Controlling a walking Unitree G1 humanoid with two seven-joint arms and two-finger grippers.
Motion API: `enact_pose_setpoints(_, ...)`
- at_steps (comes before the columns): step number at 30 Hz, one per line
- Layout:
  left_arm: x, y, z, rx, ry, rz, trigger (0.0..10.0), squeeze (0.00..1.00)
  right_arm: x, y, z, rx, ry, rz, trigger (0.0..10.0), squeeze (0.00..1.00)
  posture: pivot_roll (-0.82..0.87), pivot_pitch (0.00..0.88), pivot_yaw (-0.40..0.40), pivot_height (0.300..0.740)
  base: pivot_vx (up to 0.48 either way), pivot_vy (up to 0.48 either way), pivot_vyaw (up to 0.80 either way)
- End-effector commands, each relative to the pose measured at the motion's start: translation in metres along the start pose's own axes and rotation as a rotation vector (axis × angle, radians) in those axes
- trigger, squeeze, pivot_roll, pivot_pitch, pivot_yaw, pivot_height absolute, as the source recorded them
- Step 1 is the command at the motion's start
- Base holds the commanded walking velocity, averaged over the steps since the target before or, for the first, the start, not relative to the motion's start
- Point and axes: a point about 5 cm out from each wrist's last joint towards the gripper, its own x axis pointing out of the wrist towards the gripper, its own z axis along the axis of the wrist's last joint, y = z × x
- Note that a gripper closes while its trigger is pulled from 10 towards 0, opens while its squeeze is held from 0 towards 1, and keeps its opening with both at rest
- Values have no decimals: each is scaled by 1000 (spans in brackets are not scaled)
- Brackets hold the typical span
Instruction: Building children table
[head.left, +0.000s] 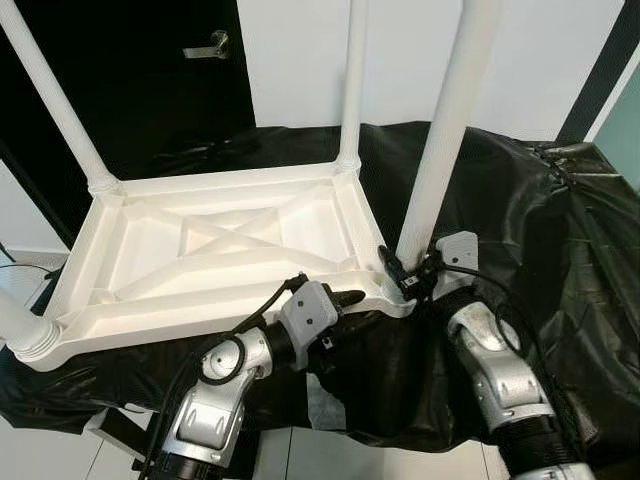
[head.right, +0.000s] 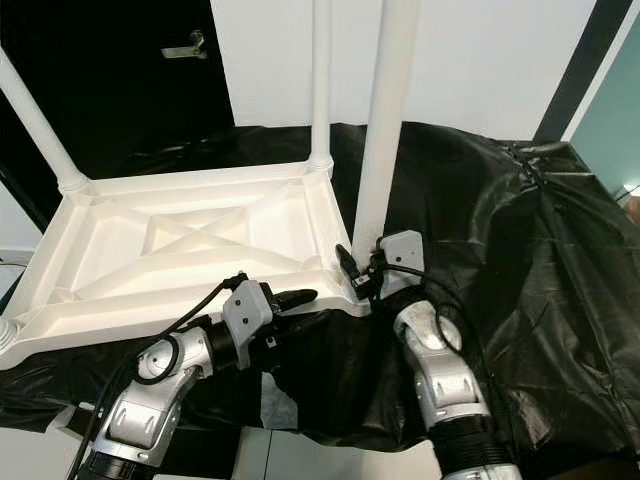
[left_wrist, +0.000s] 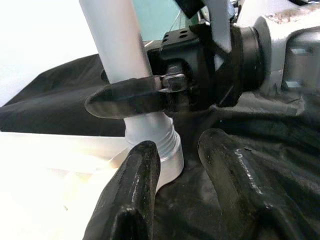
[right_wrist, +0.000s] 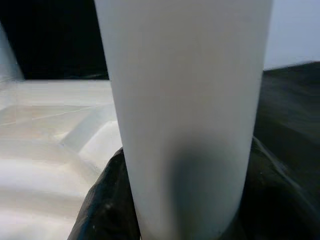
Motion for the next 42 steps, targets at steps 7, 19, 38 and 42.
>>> enact_pose_setpoints(7, 0, 1, -3, -13, 12, 98, 10000, 0, 1, 18, -9, 55, 71, -172, 10000, 0, 60, 0, -19, 740, 0, 0, 0)
enact_pose_setpoints(19, 0, 1, -3, -10, 13, 92, 10000, 0, -4, 15, -4, 63, 45, -177, 10000, 1000, 54, 0, -13, 740, 0, 0, 0)
enact_pose_setpoints(38, -4, 4, -5, -29, 29, 122, 10000, 0, -19, -26, -7, 10, 47, 315, 10000, 0, 62, 0, -14, 740, 0, 0, 0)
enact_pose_setpoints(42, -3, 6, -5, -29, 26, 124, 10000, 0, -6, -35, -10, -57, 81, 402, 10000, 0, 58, 0, -13, 740, 0, 0, 0)
